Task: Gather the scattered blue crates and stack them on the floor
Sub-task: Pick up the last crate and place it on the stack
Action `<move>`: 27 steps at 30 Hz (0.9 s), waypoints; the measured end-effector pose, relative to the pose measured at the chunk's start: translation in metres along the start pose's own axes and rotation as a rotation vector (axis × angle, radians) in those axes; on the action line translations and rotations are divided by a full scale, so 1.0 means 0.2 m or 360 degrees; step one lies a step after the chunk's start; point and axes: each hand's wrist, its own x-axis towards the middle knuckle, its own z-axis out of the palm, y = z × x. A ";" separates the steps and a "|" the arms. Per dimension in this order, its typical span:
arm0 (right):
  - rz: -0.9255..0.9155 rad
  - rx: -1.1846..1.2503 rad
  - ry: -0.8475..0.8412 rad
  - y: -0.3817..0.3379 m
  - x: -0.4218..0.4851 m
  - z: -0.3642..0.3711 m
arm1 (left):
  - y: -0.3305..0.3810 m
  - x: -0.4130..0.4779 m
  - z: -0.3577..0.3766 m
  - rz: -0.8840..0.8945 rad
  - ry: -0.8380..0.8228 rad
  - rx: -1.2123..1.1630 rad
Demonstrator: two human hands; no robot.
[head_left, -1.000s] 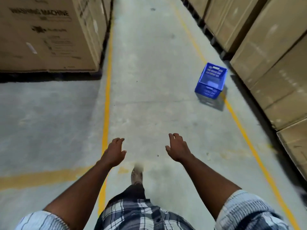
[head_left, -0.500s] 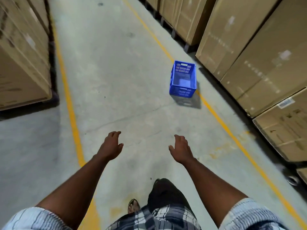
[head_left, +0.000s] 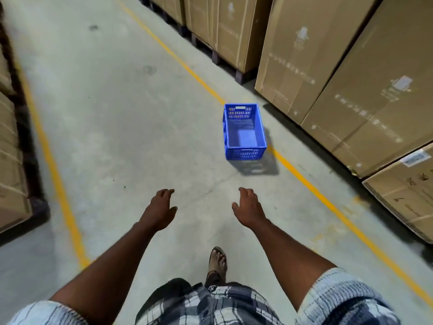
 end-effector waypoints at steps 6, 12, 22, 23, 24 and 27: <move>0.0077 0.0018 0.0079 -0.13 0.59 -0.25 | 0.11 0.64 -0.27 0.0104 -0.0053 0.0017; 0.0230 0.0033 0.0123 -0.27 1.21 -0.34 | 0.11 1.40 -0.48 0.0201 -0.0101 0.0034; 0.0549 0.0138 0.0222 -0.66 2.23 -0.55 | 0.26 2.76 -0.94 0.0550 -0.0342 0.0157; 0.0583 0.0147 0.0237 -0.68 2.29 -0.58 | 0.29 2.85 -0.96 0.0573 -0.0365 0.0163; 0.0615 0.0162 0.0249 -0.70 2.37 -0.59 | 0.32 2.95 -0.98 0.0594 -0.0400 0.0172; 0.0714 0.0221 0.0272 -0.74 2.57 -0.63 | 0.41 3.22 -1.02 0.0650 -0.0510 0.0219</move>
